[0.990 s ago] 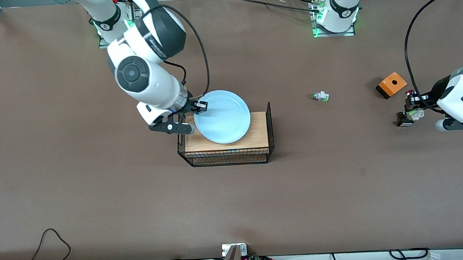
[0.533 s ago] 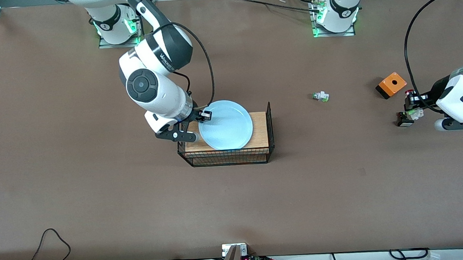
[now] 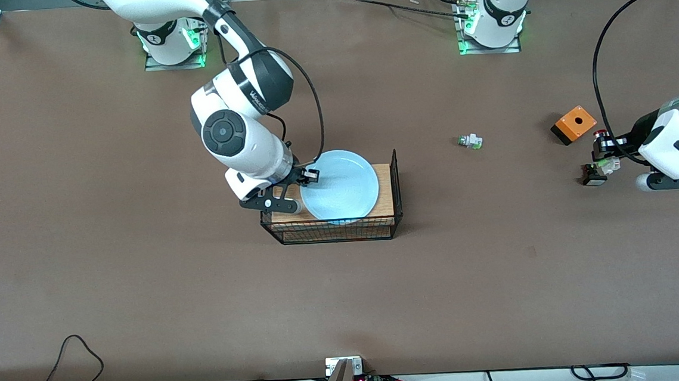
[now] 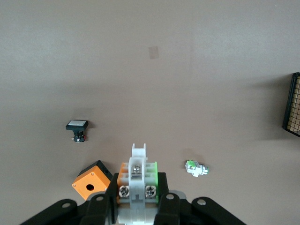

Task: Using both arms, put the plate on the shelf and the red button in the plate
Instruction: 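Lower the blue plate onto the wooden board with the right gripper, then open the right gripper and withdraw while the left gripper carries the button over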

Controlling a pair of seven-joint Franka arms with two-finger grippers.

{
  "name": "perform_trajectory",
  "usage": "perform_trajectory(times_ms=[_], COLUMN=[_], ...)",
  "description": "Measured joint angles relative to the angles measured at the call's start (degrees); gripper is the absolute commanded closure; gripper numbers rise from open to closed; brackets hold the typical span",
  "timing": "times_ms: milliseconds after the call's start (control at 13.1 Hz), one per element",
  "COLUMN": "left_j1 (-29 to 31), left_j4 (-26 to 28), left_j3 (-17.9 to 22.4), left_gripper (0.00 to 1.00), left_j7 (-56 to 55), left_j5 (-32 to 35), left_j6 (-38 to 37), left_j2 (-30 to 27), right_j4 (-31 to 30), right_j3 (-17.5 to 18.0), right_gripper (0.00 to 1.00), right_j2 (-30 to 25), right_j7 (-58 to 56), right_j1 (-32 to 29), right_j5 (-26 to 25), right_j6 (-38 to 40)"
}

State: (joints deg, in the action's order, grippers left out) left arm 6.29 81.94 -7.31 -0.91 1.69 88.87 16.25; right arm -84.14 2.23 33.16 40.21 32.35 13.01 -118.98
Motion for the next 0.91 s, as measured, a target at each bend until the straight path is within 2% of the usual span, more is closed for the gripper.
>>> perform_trajectory(times_ms=[229, 381, 533, 762, 914], left_j1=[0.0, 0.0, 0.0, -0.3, -0.4], left_j4=[0.0, 0.0, 0.0, 0.0, 0.0], left_j3=[0.0, 0.0, -0.1, -0.6, -2.7], left_gripper=[1.00, 1.00, 1.00, 1.00, 1.00], left_j7=[0.0, 0.0, 0.0, 0.0, 0.0], left_j5=[0.0, 0.0, 0.0, -0.6, -3.0], left_j6=[0.0, 0.0, 0.0, -0.7, -2.3], left_j2=[0.0, 0.0, 0.0, 0.0, 0.0], right_j4=[0.1, 1.1, 3.5, 6.5, 7.1], right_j3=[-0.2, -0.5, -0.8, -0.9, -1.0], right_gripper=[0.21, 0.03, 0.01, 0.01, 0.00], right_j2=[0.4, 0.3, 0.1, -0.8, -2.2], right_j7=[0.1, 0.3, 0.3, 0.3, 0.3], right_j1=[-0.2, -0.3, -0.7, -1.0, -1.6], right_j5=[0.3, 0.3, 1.1, 5.7, 7.7], right_j6=[-1.0, -1.8, -1.9, -1.8, -1.7])
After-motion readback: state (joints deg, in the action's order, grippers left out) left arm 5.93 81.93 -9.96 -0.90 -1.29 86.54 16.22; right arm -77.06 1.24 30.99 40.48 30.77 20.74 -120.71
